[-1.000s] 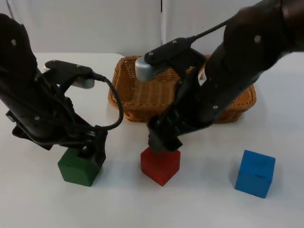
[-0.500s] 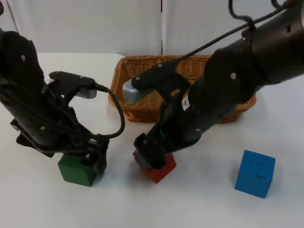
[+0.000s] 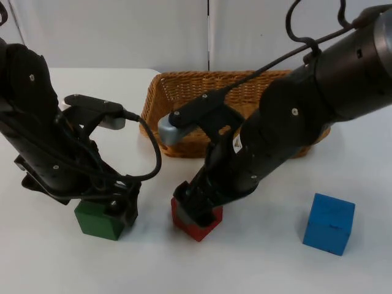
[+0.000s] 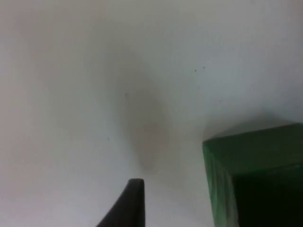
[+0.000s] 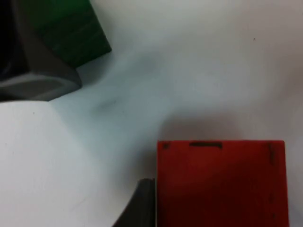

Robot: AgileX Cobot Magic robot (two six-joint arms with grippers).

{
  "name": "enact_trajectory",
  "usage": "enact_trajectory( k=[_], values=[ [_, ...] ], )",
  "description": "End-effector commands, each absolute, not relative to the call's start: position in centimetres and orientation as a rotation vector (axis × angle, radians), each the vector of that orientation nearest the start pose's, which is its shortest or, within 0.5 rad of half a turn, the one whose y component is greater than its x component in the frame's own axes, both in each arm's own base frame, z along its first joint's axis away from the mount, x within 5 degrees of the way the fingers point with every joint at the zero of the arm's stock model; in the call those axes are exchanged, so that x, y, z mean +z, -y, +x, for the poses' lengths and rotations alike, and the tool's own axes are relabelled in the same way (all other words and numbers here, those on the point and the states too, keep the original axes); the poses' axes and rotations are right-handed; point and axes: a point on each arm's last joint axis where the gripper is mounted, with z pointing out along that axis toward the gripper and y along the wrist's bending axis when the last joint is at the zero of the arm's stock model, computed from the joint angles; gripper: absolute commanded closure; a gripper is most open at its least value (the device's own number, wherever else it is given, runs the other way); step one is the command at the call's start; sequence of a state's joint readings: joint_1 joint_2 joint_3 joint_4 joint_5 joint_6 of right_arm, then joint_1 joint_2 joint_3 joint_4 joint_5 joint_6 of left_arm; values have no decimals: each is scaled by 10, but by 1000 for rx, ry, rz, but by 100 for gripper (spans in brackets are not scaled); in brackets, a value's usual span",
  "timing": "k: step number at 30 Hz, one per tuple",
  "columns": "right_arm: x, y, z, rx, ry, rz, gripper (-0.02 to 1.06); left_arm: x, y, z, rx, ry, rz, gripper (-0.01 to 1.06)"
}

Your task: Pick up one cube with each hand and place exactly two cubes into the same basket, leaving the remaining cube outside.

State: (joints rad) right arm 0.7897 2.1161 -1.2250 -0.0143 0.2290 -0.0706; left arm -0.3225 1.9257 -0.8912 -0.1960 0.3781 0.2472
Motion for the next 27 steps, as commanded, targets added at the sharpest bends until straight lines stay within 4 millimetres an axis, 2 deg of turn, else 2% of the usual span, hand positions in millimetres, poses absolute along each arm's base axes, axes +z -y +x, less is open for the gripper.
enact_trajectory(
  k=[1,13,21,24,25,27],
  values=[
    [104,-297,294,250,-2348,-1116,19,96,110,303,-158,-2837,556,0],
    [105,-298,295,258,-2336,-1107,23,96,110,304,-156,-2832,557,0],
    [89,-297,294,245,-2377,-1115,23,87,110,304,-151,-2853,559,0],
    [84,-297,294,243,-2386,-1114,32,84,110,304,-149,-2853,558,0],
    [84,-297,294,243,-2386,-1114,32,84,110,304,-149,-2853,558,0],
    [84,-297,294,243,-2386,-1114,43,84,110,304,-149,-2853,558,0]
  ],
)
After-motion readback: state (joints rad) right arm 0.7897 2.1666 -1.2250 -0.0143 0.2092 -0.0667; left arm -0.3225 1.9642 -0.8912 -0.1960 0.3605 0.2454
